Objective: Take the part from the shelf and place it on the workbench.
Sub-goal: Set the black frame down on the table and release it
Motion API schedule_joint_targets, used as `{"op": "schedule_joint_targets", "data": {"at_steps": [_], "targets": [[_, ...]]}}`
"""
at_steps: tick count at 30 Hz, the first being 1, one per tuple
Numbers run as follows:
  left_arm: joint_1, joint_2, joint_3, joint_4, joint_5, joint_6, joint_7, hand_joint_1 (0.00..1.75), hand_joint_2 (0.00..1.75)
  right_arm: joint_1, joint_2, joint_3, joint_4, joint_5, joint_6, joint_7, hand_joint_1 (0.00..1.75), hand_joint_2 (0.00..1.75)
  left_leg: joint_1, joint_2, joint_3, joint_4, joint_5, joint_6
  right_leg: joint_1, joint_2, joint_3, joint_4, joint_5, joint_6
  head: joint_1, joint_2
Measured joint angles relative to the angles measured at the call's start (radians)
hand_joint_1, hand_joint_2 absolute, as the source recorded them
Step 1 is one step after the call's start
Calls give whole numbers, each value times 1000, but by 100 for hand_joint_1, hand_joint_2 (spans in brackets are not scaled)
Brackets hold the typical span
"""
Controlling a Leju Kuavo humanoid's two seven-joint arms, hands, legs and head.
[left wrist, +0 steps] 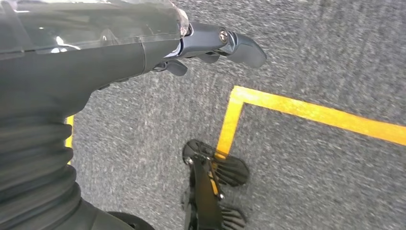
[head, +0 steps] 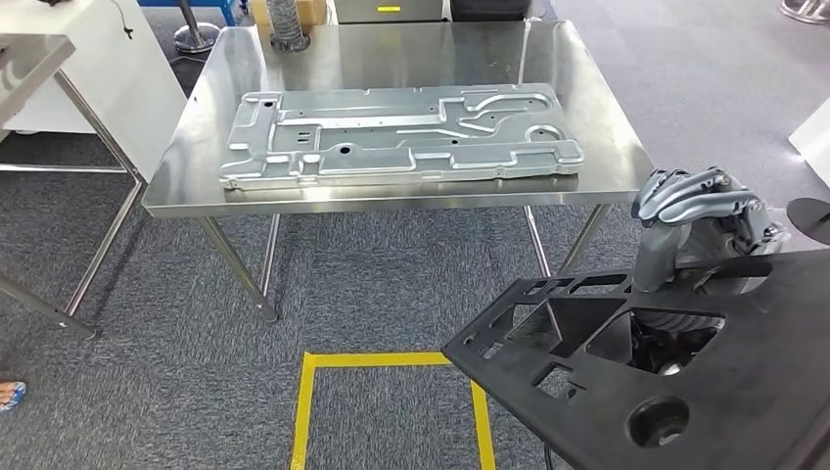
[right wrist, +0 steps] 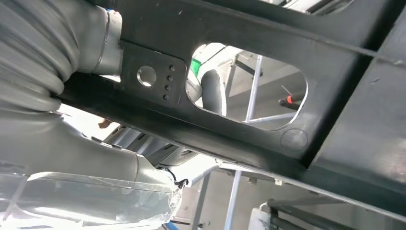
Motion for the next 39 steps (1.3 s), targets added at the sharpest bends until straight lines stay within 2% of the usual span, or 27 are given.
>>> {"op": "schedule_joint_targets", "data": {"at_steps": [1,2,4,6,7,9,10,11,12,14,15,16,17,18,21,23,25,27,28,29,30,32,33,34,36,37,39], "targets": [[-1,0,0,0,-2,0,-1,0,175,-4,1,0,0,-2,0,4,175,175,0,1,4,-1,-6,-7,3,-1,11,-28,3,-7,0,0],[-1,0,0,0,-4,0,-1,0,175,-6,2,0,0,-3,0,6,175,175,-1,1,8,2,-8,-15,5,-1,14,-35,-8,-17,-1,0],[-1,1,1,0,-9,0,-2,0,175,-7,4,0,-1,-5,0,10,175,175,0,3,15,15,-12,-29,5,1,30,-41,-3,-36,-2,0],[-3,2,0,0,-15,0,-4,0,175,-8,5,0,-4,-5,-2,12,175,175,3,7,-1,68,-30,-37,5,0,52,-45,-9,-50,-5,0],[-5,2,0,0,-17,0,-5,0,175,-7,7,0,-5,-5,-3,13,175,175,5,9,-28,117,-50,-40,6,-1,60,-46,-14,-55,-6,0],[-4,3,0,0,-22,0,-6,0,175,0,9,0,-6,-2,-6,18,175,175,5,11,-109,234,-97,-43,8,0,72,-45,-27,-60,-7,0],[-2,3,0,0,-24,0,-7,0,175,6,9,0,-6,1,-8,21,175,175,5,11,-144,271,-111,-43,9,1,78,-45,-34,-60,-7,0],[-1,3,0,0,-26,0,-7,0,175,12,9,0,-6,4,-9,23,175,175,5,11,-165,276,-108,-42,9,3,87,-45,-42,-59,-8,0],[1,3,0,0,-28,0,-7,0,175,17,10,0,-6,6,-10,23,175,175,5,11,-168,246,-84,-40,10,4,99,-45,-52,-58,-8,0],[3,5,0,0,-29,0,-7,0,175,22,10,0,-6,9,-11,24,175,175,2,12,-145,127,12,-29,12,5,124,-45,-72,-54,-8,0],[3,7,0,0,-29,0,-7,0,175,24,10,0,-6,9,-12,24,175,175,-1,12,-133,77,47,-24,13,6,133,-45,-81,-50,-8,0],[3,8,0,0,-29,0,-7,0,175,26,10,0,-6,10,-13,24,175,175,-4,13,-125,47,71,-19,13,7,140,-47,-89,-44,-8,0],[4,9,0,0,-29,0,-7,0,175,28,10,0,-7,10,-13,25,175,175,-8,13,-121,34,76,-14,14,8,146,-47,-94,-38,-8,0],[3,10,0,0,-29,-1,-7,0,175,29,10,0,-8,11,-14,25,175,175,-9,14,-118,32,69,-12,13,10,150,-48,-96,-33,-9,0],[3,10,0,0,-29,-1,-7,0,175,29,11,0,-8,11,-14,26,175,175,-10,13,-114,28,69,-7,13,9,157,-45,-96,-28,-9,0],[2,10,0,0,-29,-1,-7,0,175,29,11,0,-10,13,-15,27,175,175,-7,12,-97,20,66,-1,13,9,157,-31,-91,-23,-9,0],[-1,10,1,0,-30,1,-6,0,175,28,11,0,-11,30,-19,51,175,175,-3,11,-55,5,48,10,10,8,81,94,-111,-12,-6,0],[-2,10,3,0,-30,5,-4,0,175,28,13,1,-7,46,-23,94,175,175,-2,11,-20,-2,23,16,6,5,-31,228,-162,-3,-4,0],[-2,10,5,0,-29,7,-1,0,175,28,14,1,-4,47,-24,111,175,175,-2,10,-7,-2,11,15,5,5,-57,232,-177,-1,-4,0],[-1,9,7,0,-29,9,1,0,175,28,15,2,-1,49,-25,123,175,175,-2,9,9,-2,-1,13,4,4,-69,206,-170,0,-4,0],[-1,8,9,0,-29,10,2,0,175,28,15,2,2,51,-26,130,175,175,-1,8,26,-2,-14,10,4,3,-68,155,-137,-1,-4,0],[0,7,12,0,-29,12,3,0,175,29,16,3,10,51,-27,135,175,175,-1,5,55,-2,-42,3,6,-1,-54,37,-14,-7,-4,0],[0,7,14,0,-29,13,4,0,175,30,16,4,14,46,-26,136,175,175,-2,4,63,-3,-53,-3,9,-2,-50,1,33,-14,-5,0],[-1,7,16,1,-29,14,4,0,175,32,16,4,17,41,-26,136,175,175,-3,4,70,-5,-61,-9,12,-3,-49,-16,61,-23,-7,0],[-4,6,22,0,-29,16,5,0,175,35,16,5,21,33,-24,137,175,175,-4,6,76,3,-59,-23,14,1,-41,-21,53,-40,-9,0],[-4,6,24,0,-29,17,5,0,175,36,16,5,21,32,-23,136,175,175,-3,8,70,25,-50,-28,13,2,-30,-27,47,-47,-9,0],[-6,5,27,0,-30,18,5,0,175,39,17,5,23,35,-22,132,175,175,-2,11,16,122,-40,-37,10,2,-1,-39,32,-58,-10,0]]}}
